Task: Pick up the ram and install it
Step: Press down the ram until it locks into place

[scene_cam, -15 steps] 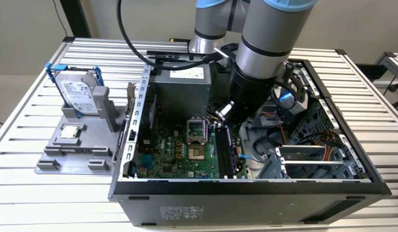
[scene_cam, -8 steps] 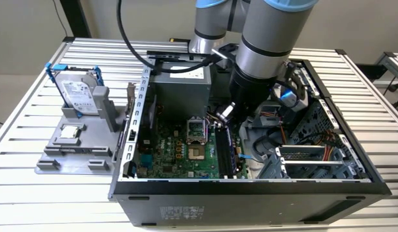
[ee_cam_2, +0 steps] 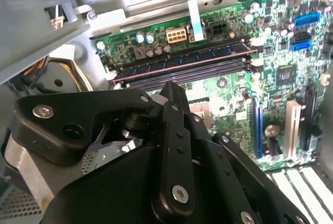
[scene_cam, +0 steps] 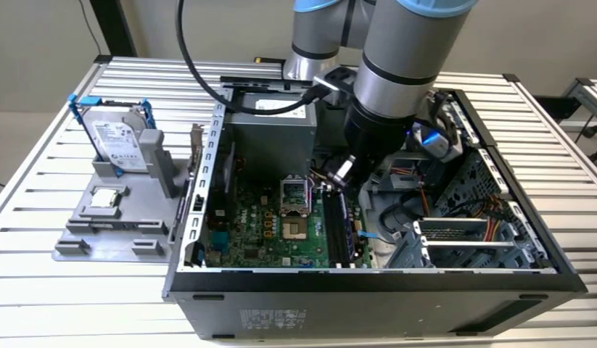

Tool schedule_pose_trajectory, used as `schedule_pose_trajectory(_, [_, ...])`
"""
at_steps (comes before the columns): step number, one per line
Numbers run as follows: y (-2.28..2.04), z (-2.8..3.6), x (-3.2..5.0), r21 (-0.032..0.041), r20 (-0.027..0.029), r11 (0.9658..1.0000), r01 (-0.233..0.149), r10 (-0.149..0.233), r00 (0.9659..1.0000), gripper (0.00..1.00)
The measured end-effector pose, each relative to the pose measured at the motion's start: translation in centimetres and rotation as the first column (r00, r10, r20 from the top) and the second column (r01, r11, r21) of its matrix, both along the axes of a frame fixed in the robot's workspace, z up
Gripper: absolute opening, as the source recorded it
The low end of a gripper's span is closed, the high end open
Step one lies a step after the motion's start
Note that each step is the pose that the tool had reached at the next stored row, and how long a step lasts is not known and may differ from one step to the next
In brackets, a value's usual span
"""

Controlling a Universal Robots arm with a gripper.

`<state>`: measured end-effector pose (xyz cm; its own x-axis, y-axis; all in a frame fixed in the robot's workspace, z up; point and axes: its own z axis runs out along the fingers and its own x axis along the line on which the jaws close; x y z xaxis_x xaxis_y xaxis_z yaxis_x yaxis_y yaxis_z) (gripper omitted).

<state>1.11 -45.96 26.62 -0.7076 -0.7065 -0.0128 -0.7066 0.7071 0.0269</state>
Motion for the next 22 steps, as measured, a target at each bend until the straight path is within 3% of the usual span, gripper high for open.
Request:
schedule_pose_trajectory(5, [0.0, 0.0, 0.0, 0.0001, 0.0, 0.9974, -0.072, 0.072, 0.9974, 0.0])
schedule_pose_trajectory(9, [0.0, 0.0, 0.0, 0.0001, 0.0, 0.9907, -0.136, 0.136, 0.9907, 0.0])
schedule_pose_trajectory(13, [0.0, 0.0, 0.0, 0.0001, 0.0, 0.9793, -0.202, 0.202, 0.9793, 0.0])
schedule_pose_trajectory(22, [0.0, 0.0, 0.19, 0.0, -0.0001, 0.9472, -0.321, 0.321, 0.9472, 0.0])
